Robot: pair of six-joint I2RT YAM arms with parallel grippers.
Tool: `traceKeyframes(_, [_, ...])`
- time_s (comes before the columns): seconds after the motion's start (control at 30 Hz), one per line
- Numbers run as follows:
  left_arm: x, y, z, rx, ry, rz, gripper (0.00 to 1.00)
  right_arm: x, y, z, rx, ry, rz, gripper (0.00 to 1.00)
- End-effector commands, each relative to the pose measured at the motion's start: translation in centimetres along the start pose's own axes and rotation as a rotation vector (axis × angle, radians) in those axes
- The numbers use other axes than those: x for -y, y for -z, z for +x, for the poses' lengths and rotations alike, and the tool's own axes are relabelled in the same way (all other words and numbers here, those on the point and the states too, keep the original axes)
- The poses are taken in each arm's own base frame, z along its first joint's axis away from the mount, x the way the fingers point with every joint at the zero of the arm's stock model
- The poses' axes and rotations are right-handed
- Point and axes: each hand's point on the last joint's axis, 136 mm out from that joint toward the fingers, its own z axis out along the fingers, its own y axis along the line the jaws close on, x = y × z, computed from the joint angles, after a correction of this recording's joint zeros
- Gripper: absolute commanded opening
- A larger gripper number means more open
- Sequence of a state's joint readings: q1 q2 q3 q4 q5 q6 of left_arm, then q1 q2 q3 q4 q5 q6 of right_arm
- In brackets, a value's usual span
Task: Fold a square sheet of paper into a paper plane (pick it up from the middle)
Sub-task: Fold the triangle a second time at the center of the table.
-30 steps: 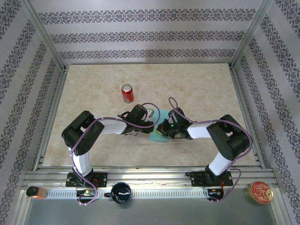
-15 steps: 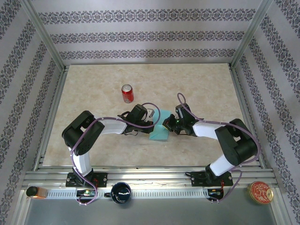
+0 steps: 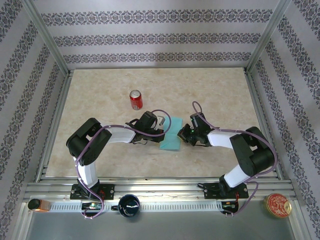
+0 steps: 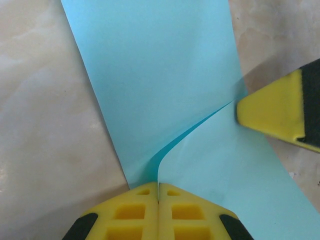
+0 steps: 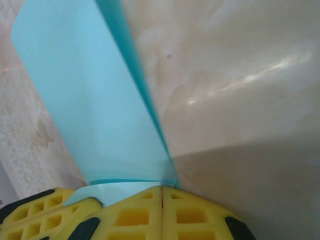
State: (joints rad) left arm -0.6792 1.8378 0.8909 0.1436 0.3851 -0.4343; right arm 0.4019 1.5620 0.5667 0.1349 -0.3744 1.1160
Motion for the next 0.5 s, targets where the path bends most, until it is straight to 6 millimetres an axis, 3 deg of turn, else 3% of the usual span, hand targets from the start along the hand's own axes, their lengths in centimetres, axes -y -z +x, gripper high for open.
traceKeyframes(0.0, [-2.0,-0.7,2.6,-0.091,0.045,-0.056,0.02,1.9,0.7,-1.0,0.035,-0.014,0.085,0.04])
traceKeyframes(0.13, [-1.9,-0.6,2.6,-0.092,0.045,-0.052,0.02,2.2,1.1,-1.4,0.043,-0.016,0.106,0.04])
traceKeyframes(0.37, [-1.7,-0.6,2.5,-0.090,0.050,-0.043,0.02,-3.1,3.4,-0.9,0.084,0.121,-0.053,0.07])
traceKeyframes(0.47, [-1.6,-0.5,2.3,-0.086,0.049,-0.039,0.02,-4.7,2.7,0.3,0.013,0.138,-0.120,0.07])
